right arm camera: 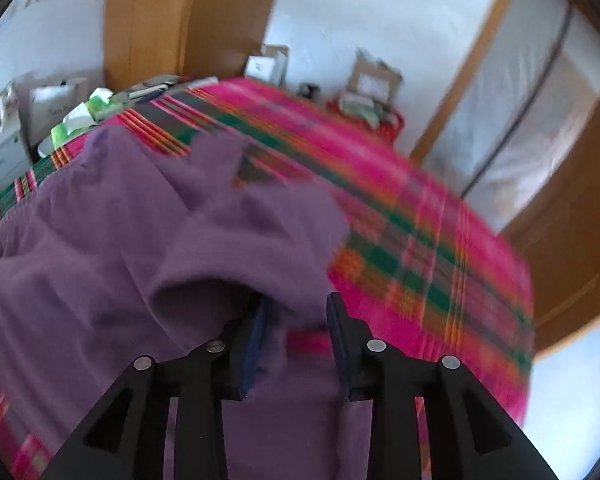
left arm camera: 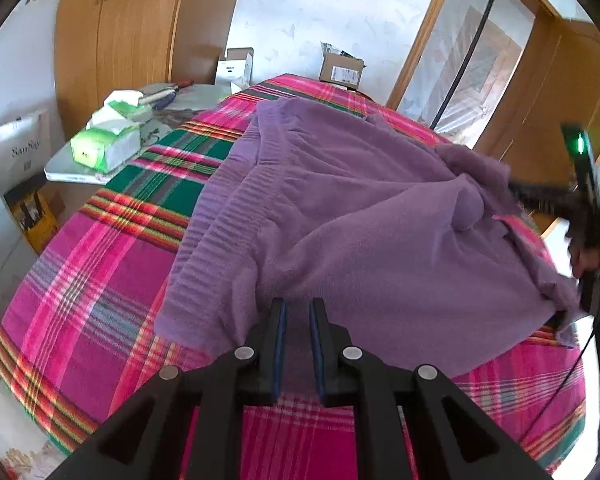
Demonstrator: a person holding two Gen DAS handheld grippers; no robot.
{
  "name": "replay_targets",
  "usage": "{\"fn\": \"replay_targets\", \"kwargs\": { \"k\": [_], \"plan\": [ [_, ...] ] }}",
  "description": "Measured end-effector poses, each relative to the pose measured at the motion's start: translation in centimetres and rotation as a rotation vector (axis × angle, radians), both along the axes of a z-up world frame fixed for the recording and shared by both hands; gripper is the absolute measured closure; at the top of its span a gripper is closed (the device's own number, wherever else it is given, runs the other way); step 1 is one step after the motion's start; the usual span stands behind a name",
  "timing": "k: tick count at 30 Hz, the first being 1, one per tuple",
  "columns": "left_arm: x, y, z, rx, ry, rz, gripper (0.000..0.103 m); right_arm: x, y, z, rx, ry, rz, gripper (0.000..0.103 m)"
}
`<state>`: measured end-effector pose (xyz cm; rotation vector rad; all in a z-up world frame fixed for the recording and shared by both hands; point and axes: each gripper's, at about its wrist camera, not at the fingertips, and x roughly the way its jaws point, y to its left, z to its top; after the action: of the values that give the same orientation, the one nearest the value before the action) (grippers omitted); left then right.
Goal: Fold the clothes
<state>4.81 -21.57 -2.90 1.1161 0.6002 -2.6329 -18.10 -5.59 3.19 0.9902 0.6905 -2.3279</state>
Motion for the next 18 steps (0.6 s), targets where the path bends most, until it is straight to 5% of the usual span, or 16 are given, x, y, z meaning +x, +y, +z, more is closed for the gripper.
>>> {"fn": "replay_targets", "kwargs": {
  "k": [2,8,18],
  "plan": [
    [1.4,-0.3,0.7,-0.010,0.030,0.029,0.090,0.1,2.9,0.3,-0.052,-0.028,-0.047,0.070],
    [4.8,-0.9,1.2,-0.020,0.037,0.130,0.090,1.6,8.9,5.2,-0.272,0.103,-0.150,0.066],
    [7.1,-3.0,0.2,0.057,0.019,0.228,0.081,5.0,0.9,7.2,-0.380,0.111,0.300,0.059]
  ]
}}
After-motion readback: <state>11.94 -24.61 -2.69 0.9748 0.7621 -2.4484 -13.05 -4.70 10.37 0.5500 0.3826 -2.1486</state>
